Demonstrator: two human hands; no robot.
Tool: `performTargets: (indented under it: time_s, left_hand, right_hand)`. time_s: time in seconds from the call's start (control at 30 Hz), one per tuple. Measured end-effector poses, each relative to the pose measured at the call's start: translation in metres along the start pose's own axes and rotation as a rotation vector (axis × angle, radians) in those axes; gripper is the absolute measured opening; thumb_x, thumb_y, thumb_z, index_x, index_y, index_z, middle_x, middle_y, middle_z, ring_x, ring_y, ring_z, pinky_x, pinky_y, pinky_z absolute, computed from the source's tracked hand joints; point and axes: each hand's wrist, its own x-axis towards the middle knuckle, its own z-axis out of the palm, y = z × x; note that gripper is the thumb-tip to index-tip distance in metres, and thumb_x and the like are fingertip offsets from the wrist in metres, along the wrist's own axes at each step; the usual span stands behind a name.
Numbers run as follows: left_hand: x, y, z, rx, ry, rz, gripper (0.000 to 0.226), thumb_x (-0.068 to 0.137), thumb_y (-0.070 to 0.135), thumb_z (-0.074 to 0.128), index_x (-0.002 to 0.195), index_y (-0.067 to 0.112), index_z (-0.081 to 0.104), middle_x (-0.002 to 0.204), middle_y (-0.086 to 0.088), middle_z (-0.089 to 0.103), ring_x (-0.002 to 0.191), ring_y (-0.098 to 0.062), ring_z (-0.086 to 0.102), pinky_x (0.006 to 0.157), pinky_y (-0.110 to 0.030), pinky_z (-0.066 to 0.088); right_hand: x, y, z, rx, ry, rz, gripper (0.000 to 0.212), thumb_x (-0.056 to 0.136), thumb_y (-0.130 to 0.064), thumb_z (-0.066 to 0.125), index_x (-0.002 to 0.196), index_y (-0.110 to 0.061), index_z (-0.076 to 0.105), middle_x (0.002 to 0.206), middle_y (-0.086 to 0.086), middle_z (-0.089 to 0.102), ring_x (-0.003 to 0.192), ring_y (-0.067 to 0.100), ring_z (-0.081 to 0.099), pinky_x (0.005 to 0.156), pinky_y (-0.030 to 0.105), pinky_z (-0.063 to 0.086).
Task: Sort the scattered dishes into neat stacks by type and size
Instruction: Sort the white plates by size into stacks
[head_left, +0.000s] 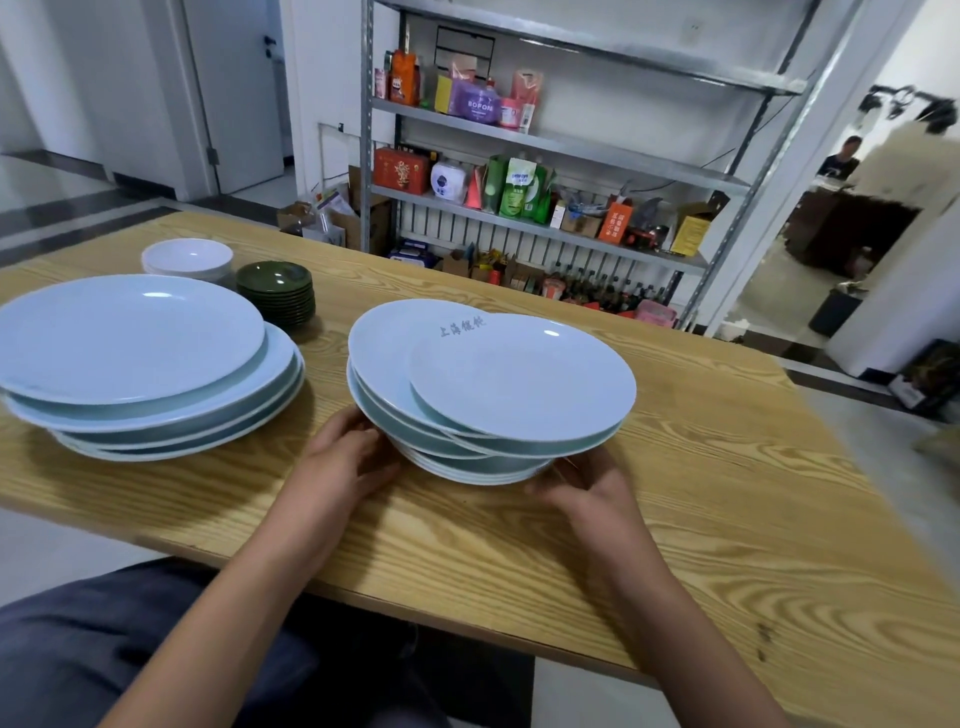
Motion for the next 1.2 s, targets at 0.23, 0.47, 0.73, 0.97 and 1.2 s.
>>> performTargets:
  time_s: [0.23,0.47,0.73,0.97,1.2]
  left_hand:
    - [0.013,0.005,0.001,-0.232,0.034,-0.031,0.037,0.089,-0.011,0.038,0.121,-0.002,0.053,0.11,-0.018,0.067,0.099,-0.034,0.067,0.088,-0.049,0.052]
    - [0.026,0.006,0.017,-0.288,0.004,-0.06,0.05,0.085,-0.016,0.039,0.131,0.003,0.042,0.113,-0.025,0.063,0.09,-0.032,0.069,0.091,-0.052,0.05]
    - [0.056,0.007,0.051,-0.283,-0.022,-0.123,0.061,0.082,-0.019,0.036,0.136,0.008,0.036,0.113,-0.021,0.064,0.096,-0.035,0.067,0.089,-0.052,0.051]
    - [0.088,-0.002,0.078,-0.299,-0.072,-0.087,0.059,0.081,-0.021,0.039,0.136,0.002,0.034,0.117,-0.026,0.06,0.106,-0.04,0.061,0.087,-0.057,0.048]
    - [0.126,-0.011,0.103,-0.314,-0.109,-0.115,0.054,0.082,-0.017,0.038,0.133,0.003,0.038,0.118,-0.026,0.061,0.109,-0.04,0.06,0.091,-0.054,0.05]
  right_hand:
    - [0.016,0.003,-0.007,0.004,-0.022,0.012,0.055,0.066,0.02,0.072,0.113,-0.006,0.06,0.096,0.0,0.074,0.091,0.007,0.069,0.069,0.019,0.053]
    - [0.027,0.009,-0.014,0.007,0.035,-0.016,0.049,0.071,0.016,0.071,0.111,-0.012,0.062,0.097,-0.001,0.074,0.092,0.009,0.068,0.068,0.017,0.052]
    - [0.06,0.004,-0.036,0.025,0.103,0.016,0.042,0.075,0.008,0.073,0.109,-0.015,0.064,0.097,-0.009,0.072,0.086,0.001,0.068,0.067,0.012,0.051]
    - [0.097,0.014,-0.058,0.022,0.135,0.02,0.04,0.076,0.008,0.071,0.111,-0.008,0.063,0.097,0.005,0.073,0.078,0.014,0.066,0.066,0.025,0.053]
    - [0.135,0.019,-0.077,0.04,0.163,0.024,0.035,0.076,0.012,0.067,0.106,-0.006,0.064,0.093,0.008,0.071,0.061,0.014,0.061,0.053,0.024,0.05]
